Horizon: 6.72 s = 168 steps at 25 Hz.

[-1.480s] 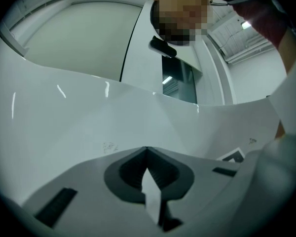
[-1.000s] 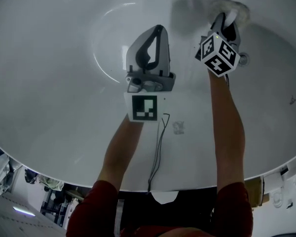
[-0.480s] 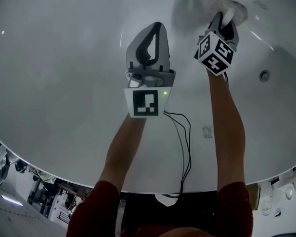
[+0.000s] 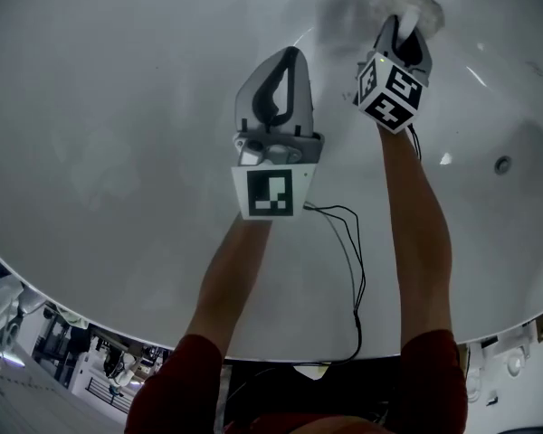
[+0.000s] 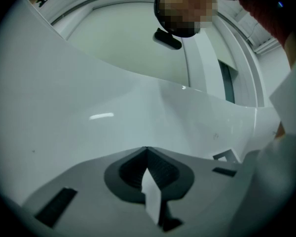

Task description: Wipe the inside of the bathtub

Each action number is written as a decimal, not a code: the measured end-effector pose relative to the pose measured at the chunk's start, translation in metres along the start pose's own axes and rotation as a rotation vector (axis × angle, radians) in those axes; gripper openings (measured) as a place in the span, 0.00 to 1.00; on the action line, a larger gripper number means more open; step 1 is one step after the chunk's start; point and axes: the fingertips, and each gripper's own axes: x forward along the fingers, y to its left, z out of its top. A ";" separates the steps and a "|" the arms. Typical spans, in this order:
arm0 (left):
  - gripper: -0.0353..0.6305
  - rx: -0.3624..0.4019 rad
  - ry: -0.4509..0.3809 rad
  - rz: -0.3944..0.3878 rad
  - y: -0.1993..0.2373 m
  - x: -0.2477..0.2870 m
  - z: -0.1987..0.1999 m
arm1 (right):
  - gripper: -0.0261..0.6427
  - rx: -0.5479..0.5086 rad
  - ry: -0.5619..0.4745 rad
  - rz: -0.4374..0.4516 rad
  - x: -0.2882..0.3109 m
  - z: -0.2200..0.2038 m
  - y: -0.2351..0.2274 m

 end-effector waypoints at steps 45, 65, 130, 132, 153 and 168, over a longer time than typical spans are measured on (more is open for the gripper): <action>0.08 0.074 -0.046 -0.481 -0.521 0.039 0.151 | 0.19 0.203 -0.222 -0.380 -0.326 0.168 -0.469; 0.08 0.145 -0.030 -0.557 -0.637 0.080 0.079 | 0.19 0.069 -0.231 -0.383 -0.205 0.117 -0.605; 0.08 0.048 -0.084 0.078 0.076 -0.038 0.166 | 0.19 -0.182 -0.113 0.268 -0.061 0.195 0.171; 0.08 0.050 -0.090 0.085 0.075 -0.039 0.166 | 0.19 -0.236 -0.093 0.285 -0.058 0.188 0.175; 0.08 0.077 -0.166 -0.150 -0.192 -0.015 0.281 | 0.18 -0.078 -0.366 0.048 -0.290 0.315 -0.102; 0.08 0.095 -0.140 -0.504 -0.543 -0.007 0.259 | 0.18 0.056 -0.354 -0.329 -0.419 0.271 -0.437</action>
